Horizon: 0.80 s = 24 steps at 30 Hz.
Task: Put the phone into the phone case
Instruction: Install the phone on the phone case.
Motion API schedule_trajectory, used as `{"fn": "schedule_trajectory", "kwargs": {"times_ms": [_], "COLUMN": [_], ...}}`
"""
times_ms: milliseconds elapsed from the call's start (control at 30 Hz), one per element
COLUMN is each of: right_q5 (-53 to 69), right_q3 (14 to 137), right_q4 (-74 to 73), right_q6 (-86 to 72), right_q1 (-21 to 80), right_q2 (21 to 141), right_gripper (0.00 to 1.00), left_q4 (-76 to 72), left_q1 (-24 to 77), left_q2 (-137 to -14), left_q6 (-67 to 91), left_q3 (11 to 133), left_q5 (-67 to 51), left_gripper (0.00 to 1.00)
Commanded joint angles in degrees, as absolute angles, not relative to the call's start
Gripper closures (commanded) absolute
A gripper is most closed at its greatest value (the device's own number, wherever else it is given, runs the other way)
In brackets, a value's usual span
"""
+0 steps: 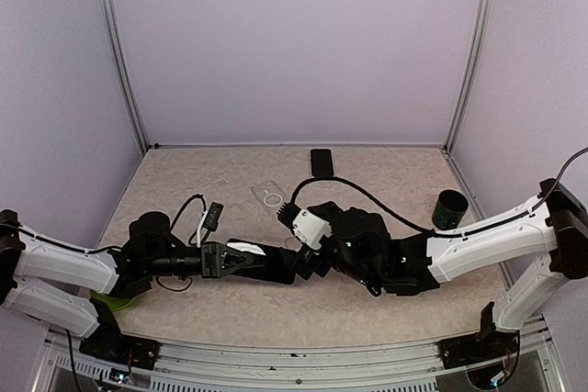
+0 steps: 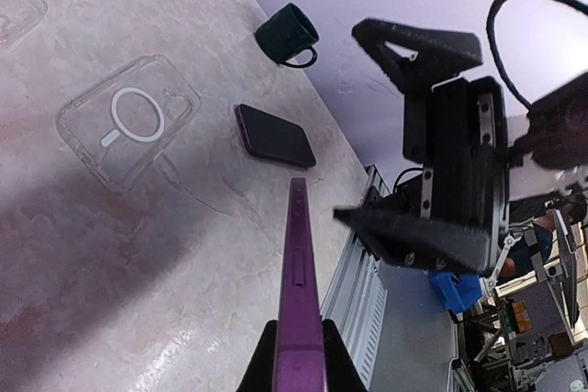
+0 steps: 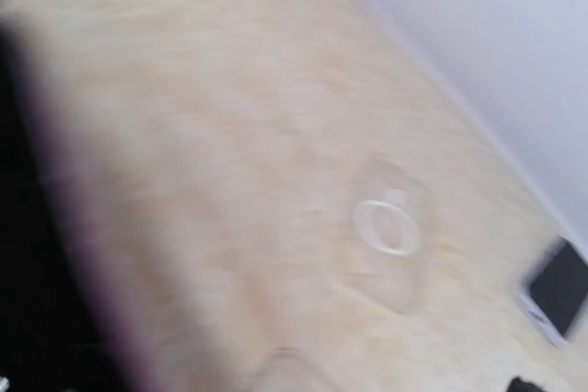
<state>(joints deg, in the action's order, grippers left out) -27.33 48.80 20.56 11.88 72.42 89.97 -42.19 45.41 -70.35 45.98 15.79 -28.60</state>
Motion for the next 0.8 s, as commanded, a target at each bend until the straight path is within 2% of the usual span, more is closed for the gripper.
{"fn": "schedule_trajectory", "kwargs": {"times_ms": [0, 133, 367, 533, 767], "right_q5": [-34.5, -33.9, -32.0, -32.2, -30.1], "right_q3": [48.3, 45.3, 44.7, 43.0, 42.7], "right_q4": [20.5, 21.5, 12.5, 8.3, 2.9], "right_q6": [6.2, 3.2, -10.4, -17.1, -22.5], "right_q1": [71.7, 70.7, 64.4, 63.5, 62.1], "right_q2": [86.4, 82.1, 76.1, 73.2, 71.7], "right_gripper": [0.0, 0.01, 0.13, 0.08, 0.06], "left_q4": [-42.4, -40.7, -33.7, -32.2, -31.8], "left_q1": [45.6, 45.8, 46.2, 46.9, 48.5], "left_q2": [-70.0, -69.5, -66.3, -65.8, -65.1], "left_q6": [45.3, 45.7, 46.2, 46.5, 47.4], "left_q3": [17.2, 17.7, 18.7, 18.5, 18.1], "left_q5": [-29.8, -27.8, -19.0, -15.1, -11.3], "left_gripper": [1.0, 1.0, 1.0, 1.0, 1.0]}}
